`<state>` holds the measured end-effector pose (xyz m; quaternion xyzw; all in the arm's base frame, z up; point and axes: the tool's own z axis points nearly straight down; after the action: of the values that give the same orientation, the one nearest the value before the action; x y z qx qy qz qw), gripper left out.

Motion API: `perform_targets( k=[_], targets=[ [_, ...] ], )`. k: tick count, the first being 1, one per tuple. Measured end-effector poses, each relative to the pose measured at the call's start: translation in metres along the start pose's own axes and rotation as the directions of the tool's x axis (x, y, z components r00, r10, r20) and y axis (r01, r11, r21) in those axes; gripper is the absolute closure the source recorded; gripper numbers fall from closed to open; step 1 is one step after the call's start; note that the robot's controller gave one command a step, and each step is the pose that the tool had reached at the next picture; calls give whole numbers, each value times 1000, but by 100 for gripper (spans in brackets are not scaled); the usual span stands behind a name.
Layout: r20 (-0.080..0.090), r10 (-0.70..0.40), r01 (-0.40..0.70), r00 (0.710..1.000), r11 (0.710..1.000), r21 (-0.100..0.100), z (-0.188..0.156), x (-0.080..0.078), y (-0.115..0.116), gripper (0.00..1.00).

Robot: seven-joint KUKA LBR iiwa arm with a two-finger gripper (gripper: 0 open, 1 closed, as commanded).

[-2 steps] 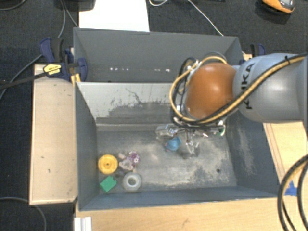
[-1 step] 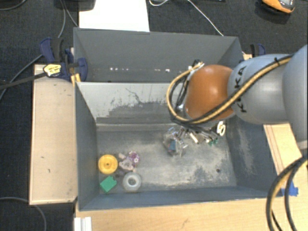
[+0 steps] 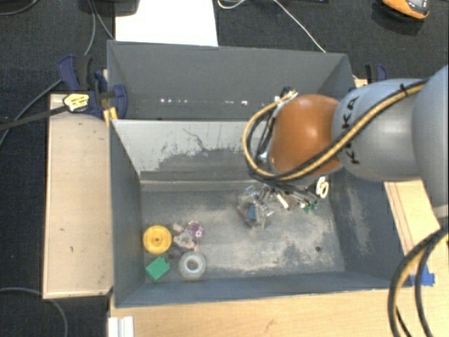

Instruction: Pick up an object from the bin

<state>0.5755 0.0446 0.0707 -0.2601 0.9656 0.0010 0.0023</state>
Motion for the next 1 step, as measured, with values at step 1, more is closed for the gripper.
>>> perform_targets(
  k=[1],
  targets=[
    [2,1,-1,1000,1000,0,-4,0,0,100]
  ],
)
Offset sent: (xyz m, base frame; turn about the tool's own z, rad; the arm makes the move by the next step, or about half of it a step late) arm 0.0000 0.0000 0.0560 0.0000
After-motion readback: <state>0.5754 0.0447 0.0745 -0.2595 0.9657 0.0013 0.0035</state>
